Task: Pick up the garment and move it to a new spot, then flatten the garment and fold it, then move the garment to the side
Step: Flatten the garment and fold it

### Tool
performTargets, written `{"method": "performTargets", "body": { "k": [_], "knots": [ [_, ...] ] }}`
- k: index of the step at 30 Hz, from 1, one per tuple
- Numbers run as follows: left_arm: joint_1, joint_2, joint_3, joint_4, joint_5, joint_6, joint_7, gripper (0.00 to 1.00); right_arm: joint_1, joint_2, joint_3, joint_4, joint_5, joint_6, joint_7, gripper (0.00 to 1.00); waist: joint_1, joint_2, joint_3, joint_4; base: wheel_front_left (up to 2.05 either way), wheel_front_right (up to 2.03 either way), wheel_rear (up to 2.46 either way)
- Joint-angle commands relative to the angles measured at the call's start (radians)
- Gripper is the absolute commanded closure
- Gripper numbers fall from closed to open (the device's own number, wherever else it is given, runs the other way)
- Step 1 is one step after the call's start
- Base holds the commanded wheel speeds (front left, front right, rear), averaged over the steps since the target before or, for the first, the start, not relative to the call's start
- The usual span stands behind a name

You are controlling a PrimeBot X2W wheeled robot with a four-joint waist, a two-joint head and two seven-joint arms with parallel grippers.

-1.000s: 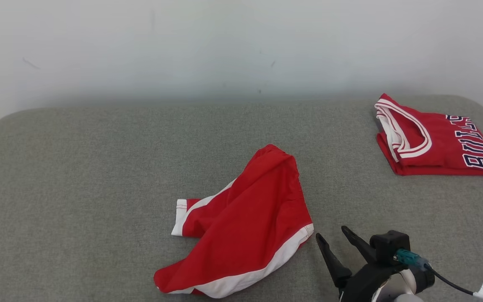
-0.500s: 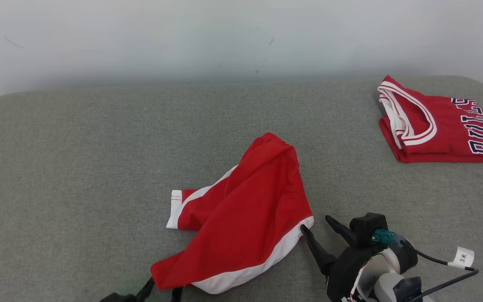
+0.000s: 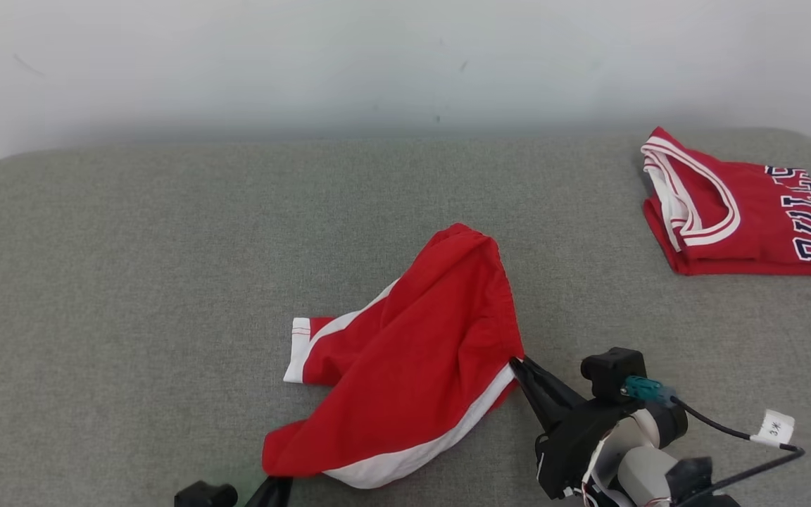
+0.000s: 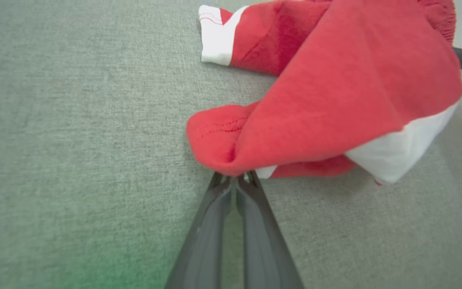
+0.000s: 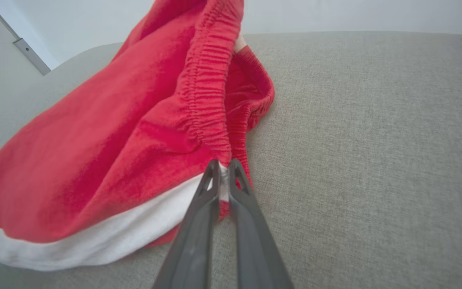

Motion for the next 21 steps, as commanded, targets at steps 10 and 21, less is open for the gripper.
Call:
{"method": "performTargets", "body": {
  "k": [10,21],
  "knots": [
    [0.132,0.051,0.028,-0.186,0.033,0.026,-0.002,1.00,0.054,-0.057,-0.005,-0.162,0.121,0.000,-0.030,1.00,0.0000,-0.0001,-0.072,-0.005,0.00,0.00,0.00],
    [0.032,0.204,0.033,-0.488,0.071,0.015,0.185,1.00,-0.017,-0.114,-0.060,-0.411,0.281,0.000,0.089,1.00,0.0000,-0.0001,-0.081,0.003,0.00,0.00,0.00]
  ]
}}
